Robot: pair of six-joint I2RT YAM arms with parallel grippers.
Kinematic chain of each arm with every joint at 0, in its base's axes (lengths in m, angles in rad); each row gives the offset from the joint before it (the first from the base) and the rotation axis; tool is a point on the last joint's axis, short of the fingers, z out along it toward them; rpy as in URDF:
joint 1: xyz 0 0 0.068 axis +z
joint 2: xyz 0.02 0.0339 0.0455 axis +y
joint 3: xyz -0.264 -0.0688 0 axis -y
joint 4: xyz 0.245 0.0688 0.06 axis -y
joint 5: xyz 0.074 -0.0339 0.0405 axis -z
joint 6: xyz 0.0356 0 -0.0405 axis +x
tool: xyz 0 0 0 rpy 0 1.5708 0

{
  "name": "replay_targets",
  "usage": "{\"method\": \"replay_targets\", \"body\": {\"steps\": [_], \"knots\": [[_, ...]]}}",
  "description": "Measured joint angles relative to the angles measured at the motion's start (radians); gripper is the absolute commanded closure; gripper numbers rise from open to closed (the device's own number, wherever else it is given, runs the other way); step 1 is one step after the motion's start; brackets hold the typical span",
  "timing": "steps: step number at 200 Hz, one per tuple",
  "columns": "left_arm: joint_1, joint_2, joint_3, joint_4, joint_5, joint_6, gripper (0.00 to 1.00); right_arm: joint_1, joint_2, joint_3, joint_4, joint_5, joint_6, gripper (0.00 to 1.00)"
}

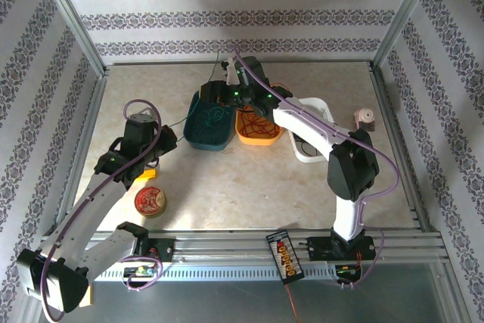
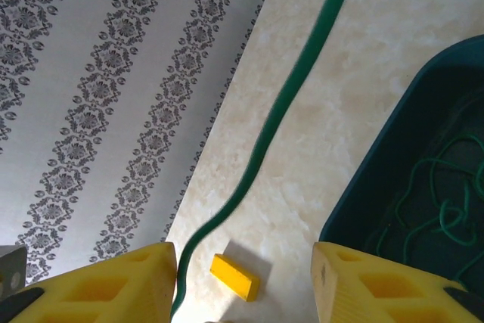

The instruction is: Untangle the cables

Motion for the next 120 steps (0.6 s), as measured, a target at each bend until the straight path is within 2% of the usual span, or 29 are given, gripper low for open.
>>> {"method": "replay_targets", "body": {"steps": [25,38,46,58,93,120], "knots": [[0.0,0.0,0.0,0.003,0.011,0.0,1.0,0.0,0.04,0.031,0.023,-0.005,0.022,0.57],[0.0,0.0,-0.002,0.003,0.019,0.0,1.0,0.0,0.06,0.047,0.033,-0.006,0.034,0.73],[0.0,0.0,-0.005,0.007,0.022,0.0,1.0,0.0,0.068,0.055,0.039,-0.006,0.034,0.87],[0.0,0.0,-0.014,0.014,0.024,0.0,1.0,0.0,0.076,0.065,0.042,-0.006,0.042,1.0],[0.0,-0.001,-0.021,0.017,0.025,0.0,1.0,0.005,0.076,0.07,0.025,-0.006,0.008,1.0],[0.0,-0.004,-0.022,0.035,0.026,-0.009,1.0,0.013,0.058,0.021,-0.034,-0.005,-0.097,1.0]]}}
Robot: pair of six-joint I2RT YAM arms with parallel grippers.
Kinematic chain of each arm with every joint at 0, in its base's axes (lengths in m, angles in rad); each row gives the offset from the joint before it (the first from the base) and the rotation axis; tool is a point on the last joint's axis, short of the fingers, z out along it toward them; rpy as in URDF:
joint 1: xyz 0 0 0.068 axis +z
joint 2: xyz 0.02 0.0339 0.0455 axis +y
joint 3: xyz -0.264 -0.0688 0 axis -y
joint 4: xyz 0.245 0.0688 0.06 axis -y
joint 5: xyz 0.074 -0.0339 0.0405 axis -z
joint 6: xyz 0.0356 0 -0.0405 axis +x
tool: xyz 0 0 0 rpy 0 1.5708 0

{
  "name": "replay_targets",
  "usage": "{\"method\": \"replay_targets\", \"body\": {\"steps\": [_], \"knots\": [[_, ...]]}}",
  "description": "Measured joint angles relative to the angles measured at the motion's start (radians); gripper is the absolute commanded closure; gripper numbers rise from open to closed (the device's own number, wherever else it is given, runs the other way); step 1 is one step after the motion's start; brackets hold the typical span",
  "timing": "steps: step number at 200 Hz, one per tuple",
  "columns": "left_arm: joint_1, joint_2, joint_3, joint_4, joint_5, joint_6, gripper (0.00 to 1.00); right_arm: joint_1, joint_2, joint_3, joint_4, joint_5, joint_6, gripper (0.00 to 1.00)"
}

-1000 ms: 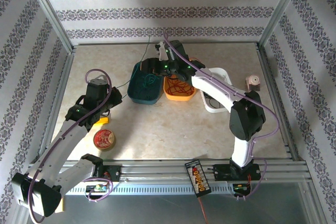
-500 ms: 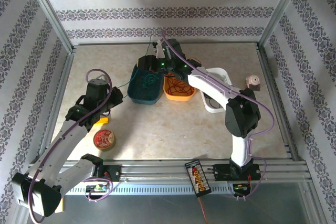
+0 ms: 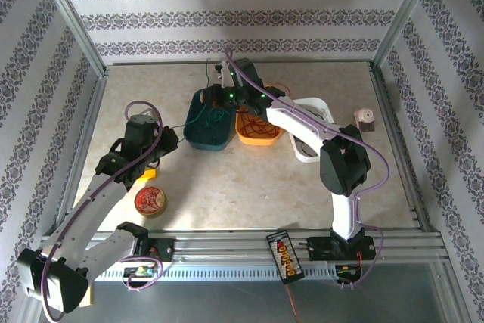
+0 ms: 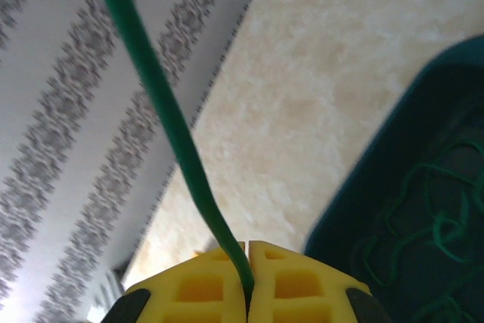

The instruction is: Untangle the cables

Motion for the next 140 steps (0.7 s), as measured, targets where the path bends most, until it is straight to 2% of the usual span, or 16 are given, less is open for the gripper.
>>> {"method": "replay_targets", "body": {"steps": [25,55,98,112,119,127,140], "knots": [[0.0,0.017,0.002,0.056,0.023,-0.021,1.0,0.027,-0.049,-0.106,-0.093,0.026,-0.127,1.0],[0.0,0.108,0.029,0.117,0.057,-0.026,1.0,0.067,-0.093,-0.209,-0.185,0.071,-0.24,1.0],[-0.001,0.241,0.078,0.206,0.135,-0.027,1.0,0.085,-0.1,-0.231,-0.235,0.121,-0.311,1.0],[-0.001,0.271,0.086,0.231,0.147,-0.026,1.0,0.082,-0.101,-0.23,-0.24,0.132,-0.314,0.72],[-0.001,0.285,0.093,0.242,0.148,-0.026,1.0,0.078,-0.101,-0.23,-0.245,0.132,-0.311,0.62],[-0.001,0.301,0.103,0.252,0.137,-0.025,1.0,0.069,-0.101,-0.23,-0.25,0.132,-0.308,0.54],[-0.001,0.321,0.115,0.27,0.113,-0.025,1.0,0.053,-0.104,-0.23,-0.249,0.13,-0.289,0.47]]}}
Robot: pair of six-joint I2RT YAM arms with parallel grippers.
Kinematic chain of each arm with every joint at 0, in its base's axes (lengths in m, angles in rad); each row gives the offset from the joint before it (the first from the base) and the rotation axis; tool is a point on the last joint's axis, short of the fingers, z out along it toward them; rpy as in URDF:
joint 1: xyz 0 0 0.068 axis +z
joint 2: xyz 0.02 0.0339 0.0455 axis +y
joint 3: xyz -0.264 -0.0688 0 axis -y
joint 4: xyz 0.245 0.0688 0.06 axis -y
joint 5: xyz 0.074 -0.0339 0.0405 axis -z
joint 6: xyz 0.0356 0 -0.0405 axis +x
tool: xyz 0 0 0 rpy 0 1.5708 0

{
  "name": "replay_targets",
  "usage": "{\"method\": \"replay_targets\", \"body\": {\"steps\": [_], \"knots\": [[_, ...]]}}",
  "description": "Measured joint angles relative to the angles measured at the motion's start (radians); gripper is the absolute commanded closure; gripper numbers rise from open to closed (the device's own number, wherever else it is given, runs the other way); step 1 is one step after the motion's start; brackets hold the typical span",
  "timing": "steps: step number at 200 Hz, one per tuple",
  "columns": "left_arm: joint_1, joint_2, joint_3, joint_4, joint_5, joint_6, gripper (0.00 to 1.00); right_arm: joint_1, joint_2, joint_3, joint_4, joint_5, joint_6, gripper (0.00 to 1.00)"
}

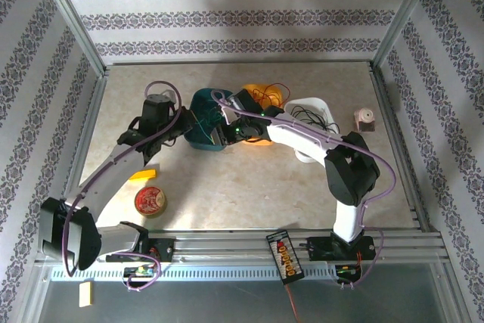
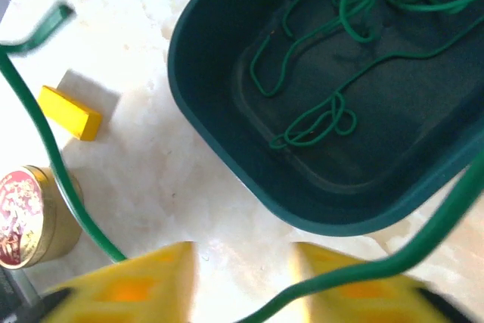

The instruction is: Untangle the cables

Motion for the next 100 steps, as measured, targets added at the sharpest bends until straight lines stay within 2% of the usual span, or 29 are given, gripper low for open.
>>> {"method": "replay_targets", "body": {"steps": [34,100], "knots": [[0.0,0.059,0.013,0.047,-0.072,-0.001,1.0,-0.089,-0.083,-0.058,0.055,-0.003,0.075,0.41],[0.0,0.125,0.037,0.047,-0.29,0.0,1.0,-0.225,-0.437,-0.363,0.187,0.089,0.172,0.35]]}}
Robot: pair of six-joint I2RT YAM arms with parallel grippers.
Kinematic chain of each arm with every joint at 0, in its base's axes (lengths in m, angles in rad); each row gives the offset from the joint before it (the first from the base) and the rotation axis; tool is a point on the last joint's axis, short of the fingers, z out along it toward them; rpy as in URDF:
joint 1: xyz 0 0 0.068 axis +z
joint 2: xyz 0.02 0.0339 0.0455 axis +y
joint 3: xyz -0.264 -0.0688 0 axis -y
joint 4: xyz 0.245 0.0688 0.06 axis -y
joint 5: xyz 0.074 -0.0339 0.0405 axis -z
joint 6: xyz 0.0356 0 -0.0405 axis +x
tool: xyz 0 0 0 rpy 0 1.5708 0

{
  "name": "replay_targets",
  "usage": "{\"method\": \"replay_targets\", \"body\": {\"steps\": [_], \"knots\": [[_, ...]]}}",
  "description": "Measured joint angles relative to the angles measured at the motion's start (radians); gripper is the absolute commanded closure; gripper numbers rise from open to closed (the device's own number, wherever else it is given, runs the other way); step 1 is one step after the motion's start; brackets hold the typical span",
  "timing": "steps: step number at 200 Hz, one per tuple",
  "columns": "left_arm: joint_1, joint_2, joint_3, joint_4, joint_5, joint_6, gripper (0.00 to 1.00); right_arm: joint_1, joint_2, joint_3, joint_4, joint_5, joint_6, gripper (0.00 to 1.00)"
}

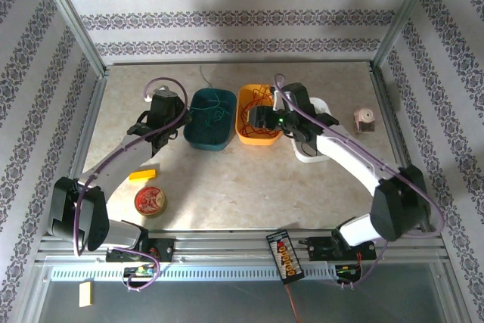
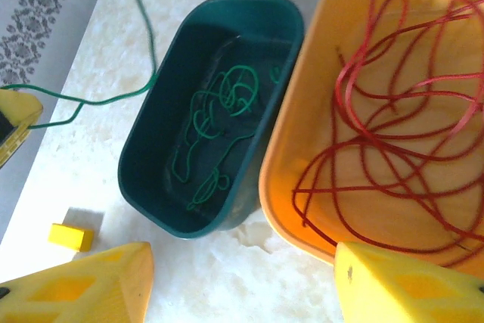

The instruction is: Untangle the cables

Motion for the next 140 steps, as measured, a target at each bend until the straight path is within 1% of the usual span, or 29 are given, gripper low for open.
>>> {"method": "replay_targets", "body": {"steps": [30,75,110,140], "knots": [[0.0,0.033,0.037,-0.006,-0.02,0.008,1.0,-0.038,-0.1,-0.082,0.009,0.027,0.008,0.35],[-0.002,0.147,0.083,-0.054,-0.008,0.014,1.0,-0.073,-0.148,-0.138,0.009,0.029,0.015,0.35],[-0.007,0.241,0.117,-0.138,0.042,0.035,1.0,-0.08,-0.179,-0.157,0.005,0.033,0.015,0.35],[-0.009,0.288,0.164,-0.22,0.083,0.069,1.0,-0.091,-0.211,-0.175,0.006,0.043,0.016,0.35]]}}
